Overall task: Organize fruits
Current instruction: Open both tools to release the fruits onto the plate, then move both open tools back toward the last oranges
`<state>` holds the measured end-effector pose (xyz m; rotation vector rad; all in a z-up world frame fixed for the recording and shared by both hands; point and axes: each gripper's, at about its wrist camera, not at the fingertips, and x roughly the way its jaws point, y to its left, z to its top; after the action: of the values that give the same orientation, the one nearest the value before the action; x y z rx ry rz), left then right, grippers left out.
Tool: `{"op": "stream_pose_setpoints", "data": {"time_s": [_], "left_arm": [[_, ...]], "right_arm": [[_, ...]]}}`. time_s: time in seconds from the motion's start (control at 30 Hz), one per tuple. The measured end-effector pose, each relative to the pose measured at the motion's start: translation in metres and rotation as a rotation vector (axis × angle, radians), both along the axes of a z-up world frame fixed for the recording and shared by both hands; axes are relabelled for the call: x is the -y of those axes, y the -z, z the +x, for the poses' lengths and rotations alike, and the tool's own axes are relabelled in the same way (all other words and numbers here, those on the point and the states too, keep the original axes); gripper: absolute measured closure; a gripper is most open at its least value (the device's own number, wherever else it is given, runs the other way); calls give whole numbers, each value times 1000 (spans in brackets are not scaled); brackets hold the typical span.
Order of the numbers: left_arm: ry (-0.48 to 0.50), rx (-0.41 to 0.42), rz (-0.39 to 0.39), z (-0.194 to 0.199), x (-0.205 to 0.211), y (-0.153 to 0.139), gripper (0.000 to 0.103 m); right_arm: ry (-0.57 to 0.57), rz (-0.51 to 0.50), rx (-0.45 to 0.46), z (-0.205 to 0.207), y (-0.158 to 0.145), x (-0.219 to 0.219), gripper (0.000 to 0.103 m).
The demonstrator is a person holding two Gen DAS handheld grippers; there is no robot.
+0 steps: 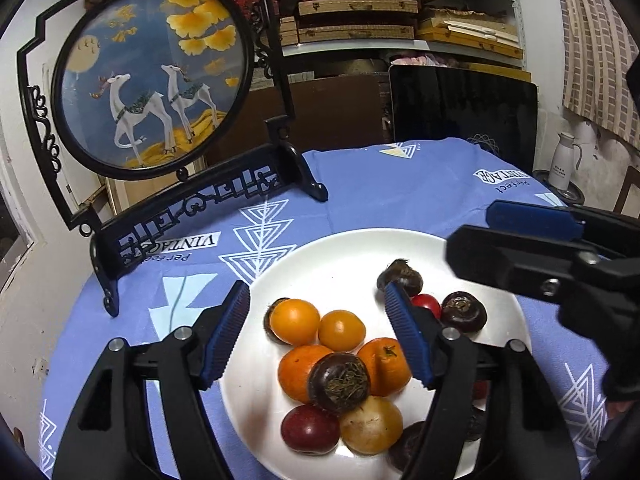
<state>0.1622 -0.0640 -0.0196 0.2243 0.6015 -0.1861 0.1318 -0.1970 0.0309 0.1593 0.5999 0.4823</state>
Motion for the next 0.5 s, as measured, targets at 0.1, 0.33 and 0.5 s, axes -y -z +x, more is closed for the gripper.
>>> {"op": "stream_pose_setpoints", "data": {"time_s": [0.1, 0.33, 0.5], "left_arm": [[-5, 26, -17, -11, -7, -10, 31], [-28, 55, -104, -61, -42, -21, 11], [-65, 13, -110, -95, -70, -9, 11]], "right_arm": [[7, -8, 23, -21, -7, 3, 38], [-49, -254, 17, -103, 11, -3, 33], [-169, -318, -88, -141, 52, -30, 32]]}}
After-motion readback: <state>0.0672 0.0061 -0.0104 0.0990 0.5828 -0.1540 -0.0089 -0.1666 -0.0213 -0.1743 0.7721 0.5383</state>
